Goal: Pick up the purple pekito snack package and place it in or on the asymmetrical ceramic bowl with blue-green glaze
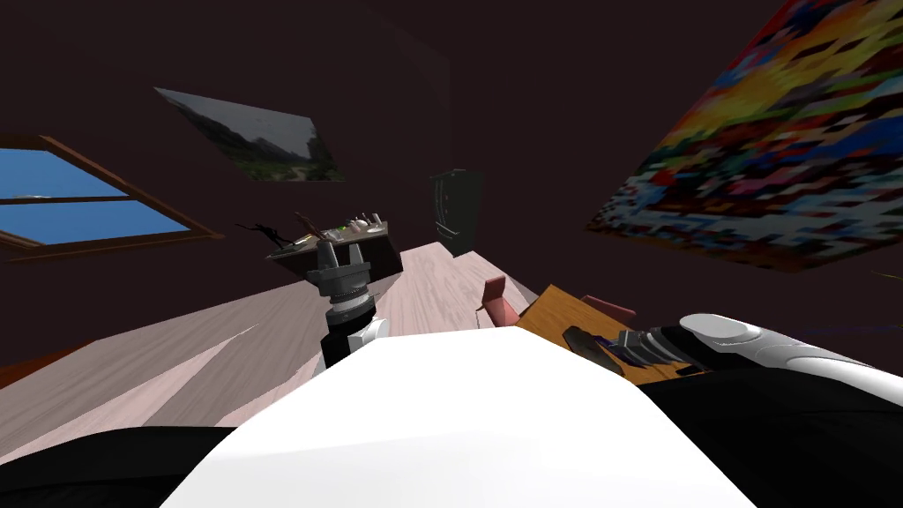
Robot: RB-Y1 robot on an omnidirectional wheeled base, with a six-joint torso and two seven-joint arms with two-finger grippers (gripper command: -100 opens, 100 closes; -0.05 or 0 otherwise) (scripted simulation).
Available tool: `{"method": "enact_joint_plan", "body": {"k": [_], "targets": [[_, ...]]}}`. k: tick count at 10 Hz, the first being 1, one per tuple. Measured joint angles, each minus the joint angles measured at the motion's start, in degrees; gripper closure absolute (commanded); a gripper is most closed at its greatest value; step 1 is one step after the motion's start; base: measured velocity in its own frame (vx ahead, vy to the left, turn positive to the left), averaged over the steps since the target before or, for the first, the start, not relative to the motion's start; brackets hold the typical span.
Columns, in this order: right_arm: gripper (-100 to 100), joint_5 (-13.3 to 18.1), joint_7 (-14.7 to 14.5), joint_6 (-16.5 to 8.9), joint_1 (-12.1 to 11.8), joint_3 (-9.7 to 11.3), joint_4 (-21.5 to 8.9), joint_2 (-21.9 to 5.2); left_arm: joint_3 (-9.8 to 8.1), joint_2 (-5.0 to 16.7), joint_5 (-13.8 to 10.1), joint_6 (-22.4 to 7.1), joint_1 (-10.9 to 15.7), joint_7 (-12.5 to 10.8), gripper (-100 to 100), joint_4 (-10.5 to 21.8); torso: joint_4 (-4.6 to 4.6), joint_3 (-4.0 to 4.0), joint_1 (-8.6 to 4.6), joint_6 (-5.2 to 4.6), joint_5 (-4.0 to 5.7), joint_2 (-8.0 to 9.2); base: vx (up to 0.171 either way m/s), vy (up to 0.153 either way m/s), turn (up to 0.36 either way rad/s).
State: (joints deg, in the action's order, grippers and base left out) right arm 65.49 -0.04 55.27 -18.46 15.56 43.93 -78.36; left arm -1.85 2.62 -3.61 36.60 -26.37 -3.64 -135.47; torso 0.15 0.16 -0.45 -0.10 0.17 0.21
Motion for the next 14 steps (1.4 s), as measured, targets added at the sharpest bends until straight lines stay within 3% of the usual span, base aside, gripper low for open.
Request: {"method": "enact_joint_plan", "body": {"k": [1,3,4,8,9,10,12,14], "targets": [[100,-0.56,0.01,1.37,-0.20,-0.24,-0.97,-0.09,0.00,0.00,0.00,0.00,0.00,0.00,0,0.00,0.00,-0.01,-0.06,0.03,0.00,-0.02,0.002,-0.080,0.074],[100,-2.27,0.95,2.40,-3.30,-1.49,0.70,-1.29,0.00,0.00,0.00,0.00,0.00,0.00,0,0.00,0.00,-0.01,-0.01,-0.03,0.00,-0.02,0.002,-0.046,0.060],[-100,-2.40,1.04,2.56,-3.48,-1.60,0.74,-1.41,0.00,-0.01,0.00,0.00,0.00,0.00,0,0.00,0.00,0.00,0.20,-0.03,0.01,0.01,0.000,0.000,0.000],[-100,-2.39,1.03,2.54,-3.46,-1.59,0.74,-1.40,0.00,-0.01,0.00,0.00,0.00,0.00,0,0.00,0.00,0.00,0.30,-0.03,-0.03,0.00,0.000,0.000,0.000],[0,-2.39,1.03,2.54,-3.46,-1.59,0.74,-1.40,0.00,-0.01,0.00,0.00,0.00,0.00,0,0.00,0.00,0.00,0.30,-0.03,-0.03,0.00,0.000,0.000,0.000],[-100,-2.39,1.03,2.54,-3.46,-1.59,0.74,-1.40,0.00,-0.01,0.00,0.00,0.00,0.00,0,0.00,0.00,0.00,0.30,-0.03,-0.03,0.00,-0.003,0.016,-0.061],[-100,-1.82,0.95,4.64,-1.58,-1.60,-0.58,-2.49,0.01,-0.01,0.00,0.00,0.00,0.00,0,0.00,0.00,0.00,0.39,-0.04,-0.05,0.00,0.000,0.017,-0.023],[-100,-2.44,1.88,5.00,-3.09,-2.52,1.35,-4.21,0.00,-0.01,0.00,0.00,0.00,0.00,0,0.00,0.00,0.00,0.37,-0.04,-0.06,0.00,-0.001,0.017,-0.053]]}}
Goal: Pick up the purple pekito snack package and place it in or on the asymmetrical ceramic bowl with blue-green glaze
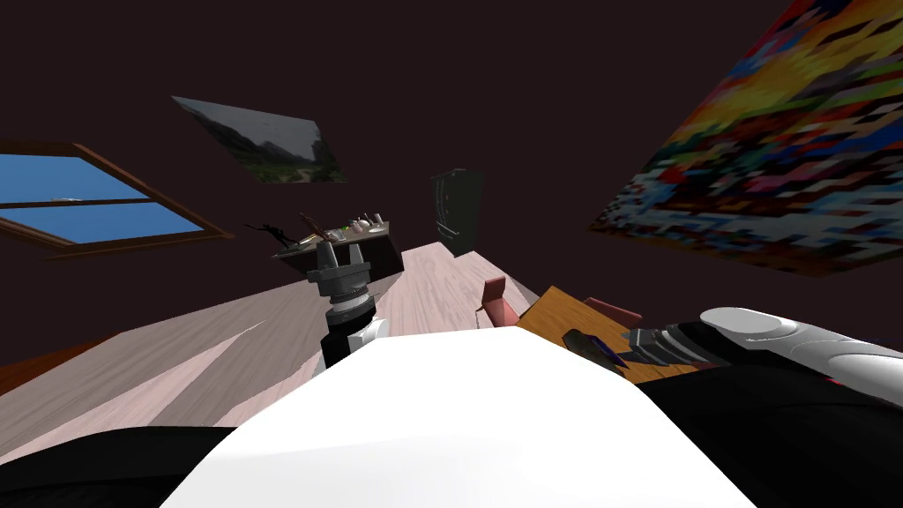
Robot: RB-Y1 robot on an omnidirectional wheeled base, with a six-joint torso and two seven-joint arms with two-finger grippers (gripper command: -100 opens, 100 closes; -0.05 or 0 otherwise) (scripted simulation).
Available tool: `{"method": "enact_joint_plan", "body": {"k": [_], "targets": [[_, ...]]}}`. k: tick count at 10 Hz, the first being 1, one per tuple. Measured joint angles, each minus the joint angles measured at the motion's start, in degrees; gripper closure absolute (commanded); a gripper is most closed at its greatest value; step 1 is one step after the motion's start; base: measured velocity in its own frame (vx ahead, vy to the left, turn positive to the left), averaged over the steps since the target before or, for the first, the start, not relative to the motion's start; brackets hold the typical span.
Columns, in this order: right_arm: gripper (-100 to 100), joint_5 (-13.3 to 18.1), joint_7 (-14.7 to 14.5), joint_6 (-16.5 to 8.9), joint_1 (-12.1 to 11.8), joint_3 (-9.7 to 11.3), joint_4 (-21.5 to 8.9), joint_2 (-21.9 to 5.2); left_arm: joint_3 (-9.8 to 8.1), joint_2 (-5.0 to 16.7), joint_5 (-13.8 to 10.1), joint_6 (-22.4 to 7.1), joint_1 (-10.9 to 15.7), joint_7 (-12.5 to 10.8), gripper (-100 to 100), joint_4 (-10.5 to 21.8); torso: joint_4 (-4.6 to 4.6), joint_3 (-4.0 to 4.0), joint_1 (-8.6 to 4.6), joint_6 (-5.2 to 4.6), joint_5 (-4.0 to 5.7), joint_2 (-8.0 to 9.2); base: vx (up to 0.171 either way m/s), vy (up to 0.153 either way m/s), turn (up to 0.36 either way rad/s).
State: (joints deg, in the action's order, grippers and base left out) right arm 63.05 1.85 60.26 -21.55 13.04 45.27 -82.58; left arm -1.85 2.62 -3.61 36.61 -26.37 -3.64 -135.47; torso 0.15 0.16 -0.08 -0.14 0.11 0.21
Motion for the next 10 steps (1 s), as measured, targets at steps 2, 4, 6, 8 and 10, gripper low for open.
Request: {"method": "enact_joint_plan", "body": {"k": [2,4,6,8,10], "targets": [[-100,-0.46,0.79,1.23,-0.76,-1.01,1.19,-2.03,0.00,0.00,0.00,0.00,0.00,0.00,0,0.00,0.00,0.00,0.02,0.02,0.02,0.01,-0.002,0.021,-0.036],[-100,-0.23,1.80,2.82,-0.05,-1.36,1.68,-3.86,0.00,0.00,0.00,0.00,0.00,0.00,0,0.00,-0.01,-0.01,0.02,0.01,0.01,-0.02,0.002,0.013,-0.024],[0,-0.16,1.77,3.08,0.11,-1.33,1.54,-3.88,0.00,0.00,0.00,0.00,0.00,0.00,0,0.00,0.00,0.00,-0.05,0.01,0.03,0.00,0.000,0.000,0.000],[0,-0.16,1.77,3.08,0.11,-1.33,1.54,-3.88,0.00,0.00,0.00,0.00,0.00,0.00,0,0.00,0.00,0.00,-0.07,0.01,0.04,0.00,0.000,0.000,0.000],[0,-0.16,1.77,3.08,0.11,-1.33,1.54,-3.88,0.00,0.00,0.00,0.00,0.00,0.00,0,0.00,0.00,0.00,-0.07,0.01,0.04,0.00,0.000,0.000,0.000]]}}
